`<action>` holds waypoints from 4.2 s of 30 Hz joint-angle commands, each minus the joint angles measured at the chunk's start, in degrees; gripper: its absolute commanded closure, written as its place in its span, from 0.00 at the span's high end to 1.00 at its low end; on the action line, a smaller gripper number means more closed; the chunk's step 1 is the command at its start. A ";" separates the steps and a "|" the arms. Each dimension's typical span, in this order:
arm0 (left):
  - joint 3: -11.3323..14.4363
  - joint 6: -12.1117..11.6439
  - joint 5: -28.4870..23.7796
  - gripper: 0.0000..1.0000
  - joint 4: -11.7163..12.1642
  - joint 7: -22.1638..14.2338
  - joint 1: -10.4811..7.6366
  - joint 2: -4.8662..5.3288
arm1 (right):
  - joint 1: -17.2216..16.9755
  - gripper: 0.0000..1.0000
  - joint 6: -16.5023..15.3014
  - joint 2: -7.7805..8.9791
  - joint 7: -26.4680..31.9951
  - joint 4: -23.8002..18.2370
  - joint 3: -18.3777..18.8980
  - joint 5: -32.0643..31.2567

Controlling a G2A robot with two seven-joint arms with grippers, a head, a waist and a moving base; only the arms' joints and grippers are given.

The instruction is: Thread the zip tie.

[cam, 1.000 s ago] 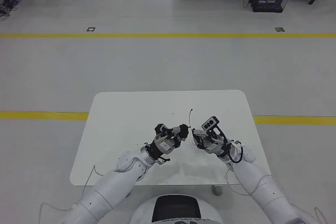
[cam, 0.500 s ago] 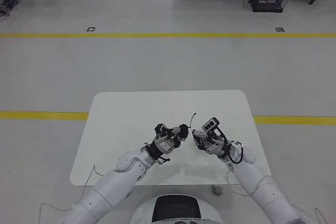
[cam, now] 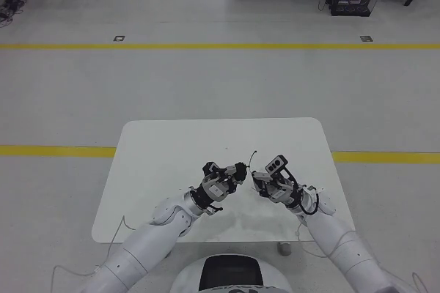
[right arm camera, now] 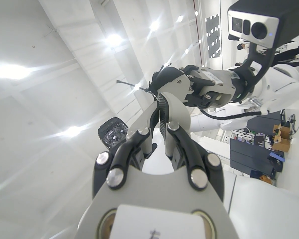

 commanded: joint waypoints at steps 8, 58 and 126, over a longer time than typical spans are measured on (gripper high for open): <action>0.00 0.00 0.00 0.00 0.00 0.00 0.00 0.00 | -0.11 0.00 0.07 -0.12 0.00 0.13 0.14 -0.09; 0.00 0.00 0.00 0.00 0.00 0.00 0.00 0.00 | -0.10 0.00 0.17 -0.40 0.00 1.69 -0.44 -1.31; 0.00 0.00 0.00 0.00 0.00 0.00 0.00 0.00 | 1.18 0.00 1.79 -1.55 -0.10 4.75 -1.18 -5.74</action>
